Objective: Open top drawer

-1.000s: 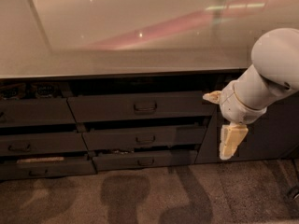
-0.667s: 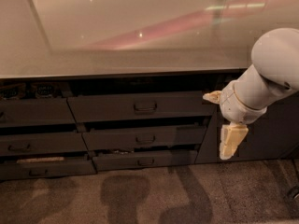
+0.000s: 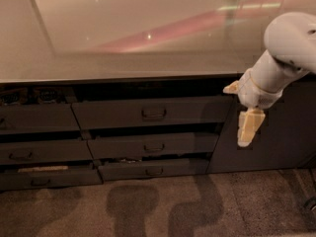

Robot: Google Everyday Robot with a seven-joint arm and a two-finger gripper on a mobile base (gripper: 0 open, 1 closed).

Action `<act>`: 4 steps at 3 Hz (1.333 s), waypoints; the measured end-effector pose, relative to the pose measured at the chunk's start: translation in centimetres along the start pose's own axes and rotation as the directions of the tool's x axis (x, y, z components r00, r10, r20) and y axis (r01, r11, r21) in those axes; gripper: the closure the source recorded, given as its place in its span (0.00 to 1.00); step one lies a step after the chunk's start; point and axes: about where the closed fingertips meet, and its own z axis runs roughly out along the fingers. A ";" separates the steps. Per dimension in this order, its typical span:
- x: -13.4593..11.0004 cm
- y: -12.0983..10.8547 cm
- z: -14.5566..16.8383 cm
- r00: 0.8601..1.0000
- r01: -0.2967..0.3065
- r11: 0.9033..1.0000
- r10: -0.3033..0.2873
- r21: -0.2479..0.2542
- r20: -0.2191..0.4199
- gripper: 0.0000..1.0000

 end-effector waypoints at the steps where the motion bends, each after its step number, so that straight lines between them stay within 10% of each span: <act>1: -0.5 -0.3 -0.9 1.000 0.006 1.000 -0.006 0.031 0.005 0.00; 3: -0.4 -0.4 -0.6 1.000 -0.001 1.000 0.000 0.022 0.027 0.00; 4: 1.4 0.5 0.6 0.986 0.004 0.998 0.006 -0.061 0.164 0.00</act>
Offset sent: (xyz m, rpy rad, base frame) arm 0.0064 0.0012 0.0156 0.0080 -0.0423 -0.0044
